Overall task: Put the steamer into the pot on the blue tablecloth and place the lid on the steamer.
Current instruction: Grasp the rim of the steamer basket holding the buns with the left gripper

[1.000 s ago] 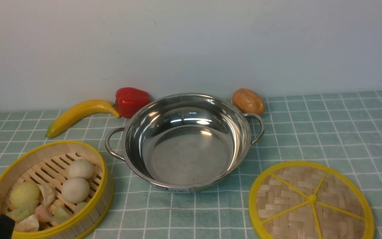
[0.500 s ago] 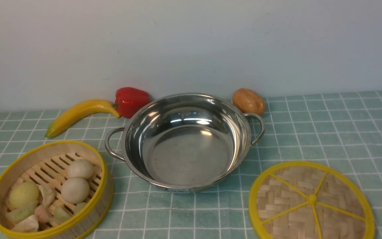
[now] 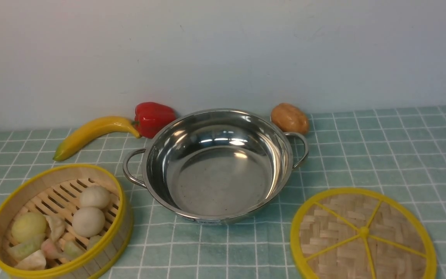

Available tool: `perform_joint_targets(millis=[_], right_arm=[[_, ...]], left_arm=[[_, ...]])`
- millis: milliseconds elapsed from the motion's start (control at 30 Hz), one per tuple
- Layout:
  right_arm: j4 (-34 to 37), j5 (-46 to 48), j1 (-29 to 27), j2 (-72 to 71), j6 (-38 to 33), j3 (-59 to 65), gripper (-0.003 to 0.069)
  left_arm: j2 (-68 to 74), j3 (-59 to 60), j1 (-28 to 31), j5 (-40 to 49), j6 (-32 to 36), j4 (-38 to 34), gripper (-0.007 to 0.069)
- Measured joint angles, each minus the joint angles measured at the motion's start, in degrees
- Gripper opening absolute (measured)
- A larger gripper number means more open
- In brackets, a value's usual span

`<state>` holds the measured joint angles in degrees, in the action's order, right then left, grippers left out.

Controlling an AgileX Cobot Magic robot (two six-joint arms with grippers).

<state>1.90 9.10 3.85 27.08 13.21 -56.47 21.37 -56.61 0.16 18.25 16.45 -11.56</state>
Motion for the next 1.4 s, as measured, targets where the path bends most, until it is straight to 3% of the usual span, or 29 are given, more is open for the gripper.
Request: perform_joint_targets(millis=[33,67,100,133,200,233,267,333,467,633,767,867,900,967,1067,1200,1400], right_arm=[[-0.13,3.29,0.00,0.71,0.10,-1.22,0.0240],[-0.39,15.97,0.00,6.07,0.50,-4.84,0.0240],[-0.39,23.00,0.00,9.35,0.65,-6.78,0.0240],[-0.39,23.00,0.00,9.98,0.65,-7.11,0.0240],[-0.39,37.18,0.00,17.66,0.60,-9.40,0.0240],[-0.39,38.84,0.00,18.22,0.60,-9.46,0.0240],[-0.16,44.18,0.00,21.88,-0.11,-9.65,0.0240],[1.02,50.41,0.00,27.25,-2.23,-9.78,0.0240],[4.91,55.95,0.00,33.88,-7.22,-9.85,0.0240],[10.94,57.30,0.00,38.57,-13.94,-9.85,0.0240],[14.70,57.35,0.00,39.94,-17.44,-9.85,0.0240],[16.24,57.35,0.00,40.15,-19.09,-9.85,0.0240],[16.29,57.35,0.00,40.15,-19.08,-9.85,0.0240],[16.76,57.35,0.00,40.15,-19.29,-9.85,0.0240],[17.69,57.35,0.00,40.15,-19.44,-9.85,0.0240],[18.95,57.35,0.00,40.15,-19.50,-9.85,0.0240],[21.26,57.35,0.00,40.15,-21.30,-9.85,0.0240]], left_arm=[[0.52,-1.06,0.00,2.16,-0.16,0.77,0.0243],[4.61,-4.67,0.00,9.18,-2.92,5.03,0.0243],[7.08,-6.07,0.06,13.88,-5.49,7.84,0.0243],[7.59,-6.38,0.06,13.88,-6.26,8.60,0.0243],[13.73,-8.69,0.66,26.50,-18.49,20.78,0.0243],[13.73,-8.69,0.66,26.50,-18.49,20.78,0.0243],[17.43,-8.88,1.14,34.25,-27.52,29.98,0.0243],[23.08,-8.88,1.30,42.88,-36.30,39.26,0.0243],[31.06,-8.88,1.41,49.38,-41.51,45.90,0.0243],[38.38,-8.95,1.97,48.14,-41.84,45.01,0.0243],[44.41,-8.99,6.56,44.98,-39.74,39.75,0.0243],[51.21,-8.99,17.43,40.92,-32.30,26.53,0.0240],[51.58,-8.99,18.06,40.51,-30.35,25.60,0.0239],[55.78,-8.99,25.25,39.40,-20.97,13.93,0.0239],[60.85,-8.99,31.54,39.03,-8.32,4.56,0.0239],[64.84,-8.99,32.53,37.92,-1.16,1.07,0.0241],[70.06,-8.99,29.66,34.52,1.65,0.23,0.0243]])
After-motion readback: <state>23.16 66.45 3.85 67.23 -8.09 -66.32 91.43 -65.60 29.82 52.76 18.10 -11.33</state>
